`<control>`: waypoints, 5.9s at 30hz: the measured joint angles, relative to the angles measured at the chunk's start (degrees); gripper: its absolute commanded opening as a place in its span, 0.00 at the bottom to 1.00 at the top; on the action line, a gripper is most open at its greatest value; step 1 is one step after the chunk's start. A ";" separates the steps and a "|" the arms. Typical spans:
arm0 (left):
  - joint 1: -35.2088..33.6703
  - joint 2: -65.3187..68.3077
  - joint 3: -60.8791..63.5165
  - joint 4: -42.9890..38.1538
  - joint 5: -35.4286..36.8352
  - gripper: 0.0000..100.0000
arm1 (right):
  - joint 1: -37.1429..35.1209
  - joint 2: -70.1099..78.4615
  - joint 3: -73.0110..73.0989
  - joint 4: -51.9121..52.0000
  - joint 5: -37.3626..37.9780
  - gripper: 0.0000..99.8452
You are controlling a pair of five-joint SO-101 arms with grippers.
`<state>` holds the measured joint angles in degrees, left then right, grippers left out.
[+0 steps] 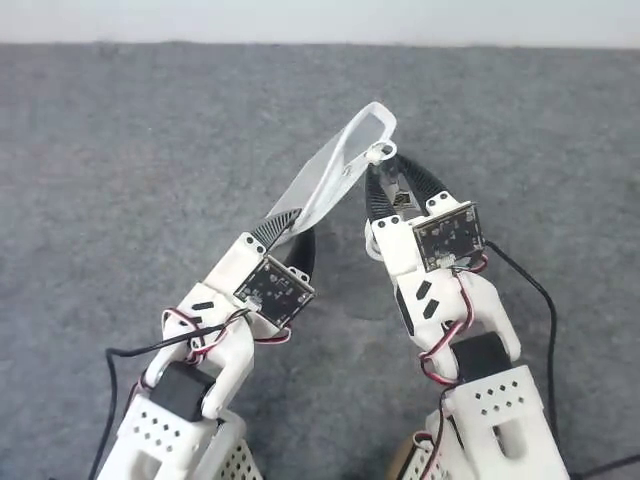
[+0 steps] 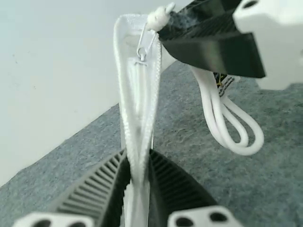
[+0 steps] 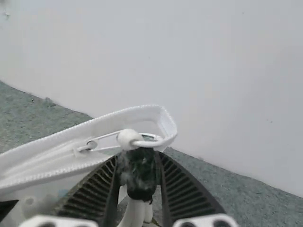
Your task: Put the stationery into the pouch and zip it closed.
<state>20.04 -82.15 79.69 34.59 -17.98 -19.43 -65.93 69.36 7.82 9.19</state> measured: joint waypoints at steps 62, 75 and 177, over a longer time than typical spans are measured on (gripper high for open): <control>-3.34 0.62 0.88 0.70 -0.44 0.14 | 18.46 23.21 -16.62 5.89 1.05 0.19; -9.67 0.53 0.88 0.70 14.59 0.21 | 13.10 14.33 -17.93 17.93 2.20 0.19; -22.86 -21.10 17.14 0.79 16.00 0.01 | 5.01 -37.01 25.93 30.33 4.31 0.01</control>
<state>-2.81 -103.25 96.84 35.38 -1.98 -14.42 -102.95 95.30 38.15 13.49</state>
